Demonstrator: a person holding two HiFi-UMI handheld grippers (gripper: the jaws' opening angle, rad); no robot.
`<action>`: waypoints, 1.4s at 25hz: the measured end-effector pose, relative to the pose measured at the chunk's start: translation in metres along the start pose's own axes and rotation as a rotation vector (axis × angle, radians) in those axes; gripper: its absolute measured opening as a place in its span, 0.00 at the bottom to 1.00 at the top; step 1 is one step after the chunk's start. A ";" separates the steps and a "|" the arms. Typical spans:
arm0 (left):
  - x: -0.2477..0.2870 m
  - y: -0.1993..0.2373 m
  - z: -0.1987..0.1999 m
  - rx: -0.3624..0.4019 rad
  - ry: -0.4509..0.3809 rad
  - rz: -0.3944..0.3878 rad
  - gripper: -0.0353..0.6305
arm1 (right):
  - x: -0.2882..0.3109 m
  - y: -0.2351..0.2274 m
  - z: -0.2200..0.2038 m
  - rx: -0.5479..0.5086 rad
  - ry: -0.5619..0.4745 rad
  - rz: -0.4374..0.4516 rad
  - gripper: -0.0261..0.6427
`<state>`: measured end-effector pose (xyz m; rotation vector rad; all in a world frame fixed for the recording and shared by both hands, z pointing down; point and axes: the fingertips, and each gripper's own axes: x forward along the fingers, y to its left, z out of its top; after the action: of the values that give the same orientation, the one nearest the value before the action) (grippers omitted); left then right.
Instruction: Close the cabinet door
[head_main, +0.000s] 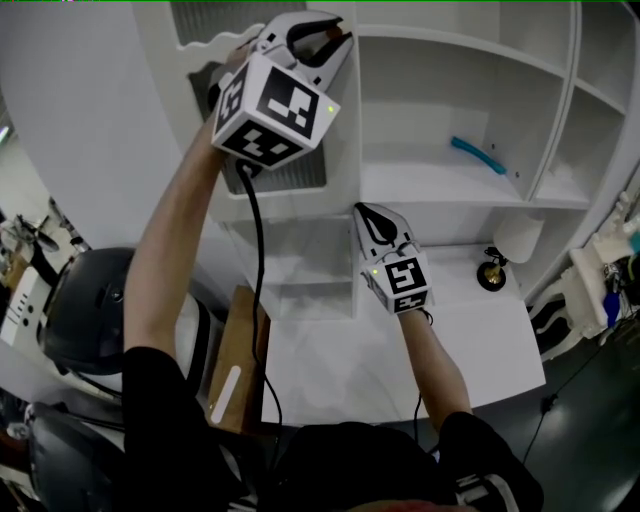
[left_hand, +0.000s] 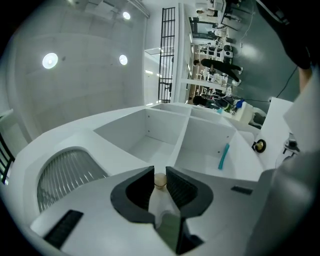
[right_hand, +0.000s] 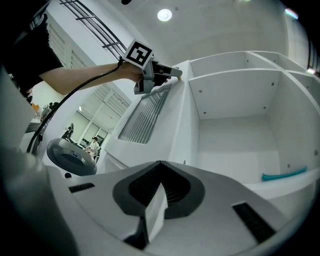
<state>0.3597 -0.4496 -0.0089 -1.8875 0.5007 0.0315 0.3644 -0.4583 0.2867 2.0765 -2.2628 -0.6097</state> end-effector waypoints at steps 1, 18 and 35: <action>0.000 0.001 0.000 0.003 -0.005 0.014 0.18 | 0.001 0.000 0.001 -0.004 0.000 0.003 0.07; -0.043 -0.017 0.001 -0.019 -0.080 0.190 0.18 | 0.000 0.003 0.004 0.005 0.006 -0.009 0.07; -0.119 -0.140 -0.089 -0.326 0.077 0.083 0.08 | 0.000 0.005 0.001 0.083 0.033 -0.056 0.07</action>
<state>0.2817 -0.4518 0.1796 -2.1910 0.6579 0.1014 0.3589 -0.4581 0.2874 2.1766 -2.2567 -0.4878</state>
